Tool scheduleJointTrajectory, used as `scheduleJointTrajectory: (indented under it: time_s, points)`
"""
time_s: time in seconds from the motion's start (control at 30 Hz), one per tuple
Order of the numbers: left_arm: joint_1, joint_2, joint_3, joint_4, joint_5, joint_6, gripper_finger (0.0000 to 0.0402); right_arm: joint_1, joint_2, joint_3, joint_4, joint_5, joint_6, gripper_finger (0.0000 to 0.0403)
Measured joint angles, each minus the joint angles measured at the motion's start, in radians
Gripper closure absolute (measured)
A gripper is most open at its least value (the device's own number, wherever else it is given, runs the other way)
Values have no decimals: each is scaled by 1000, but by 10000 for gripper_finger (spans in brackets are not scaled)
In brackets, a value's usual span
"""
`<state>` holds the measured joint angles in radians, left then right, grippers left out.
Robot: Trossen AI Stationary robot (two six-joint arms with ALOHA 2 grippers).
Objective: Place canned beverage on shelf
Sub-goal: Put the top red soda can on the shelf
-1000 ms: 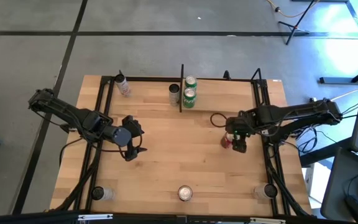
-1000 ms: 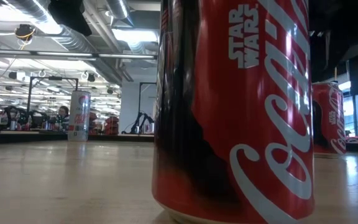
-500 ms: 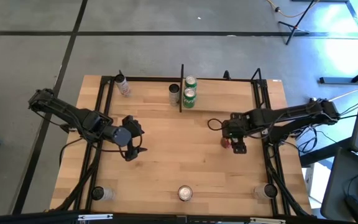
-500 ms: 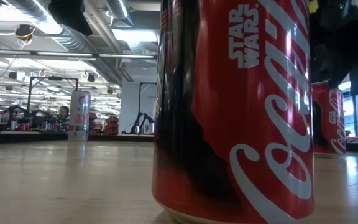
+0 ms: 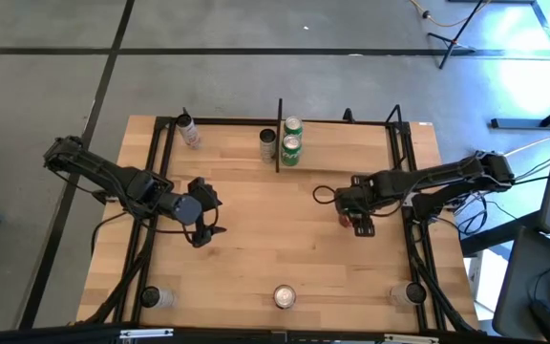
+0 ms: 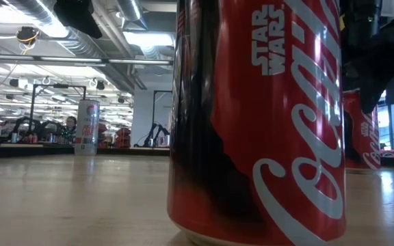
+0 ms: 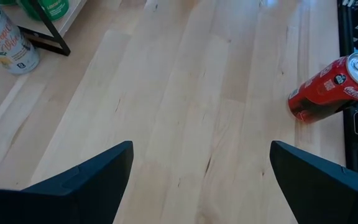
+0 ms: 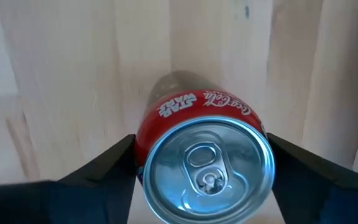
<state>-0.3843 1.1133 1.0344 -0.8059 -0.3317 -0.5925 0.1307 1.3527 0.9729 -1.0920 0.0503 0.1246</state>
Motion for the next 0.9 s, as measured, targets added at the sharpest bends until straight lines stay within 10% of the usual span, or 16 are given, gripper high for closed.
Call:
scheduleJointTrajectory:
  time_s: [0.47, 0.9]
  points:
    - [0, 0, 0, 0, 8, -8, 37, -78, 31, 293, -111, 113, 292, 137]
    - [0, 0, 0, 11, 8, -8, 37, -405, 285, 622, -166, 177, 119, 134]
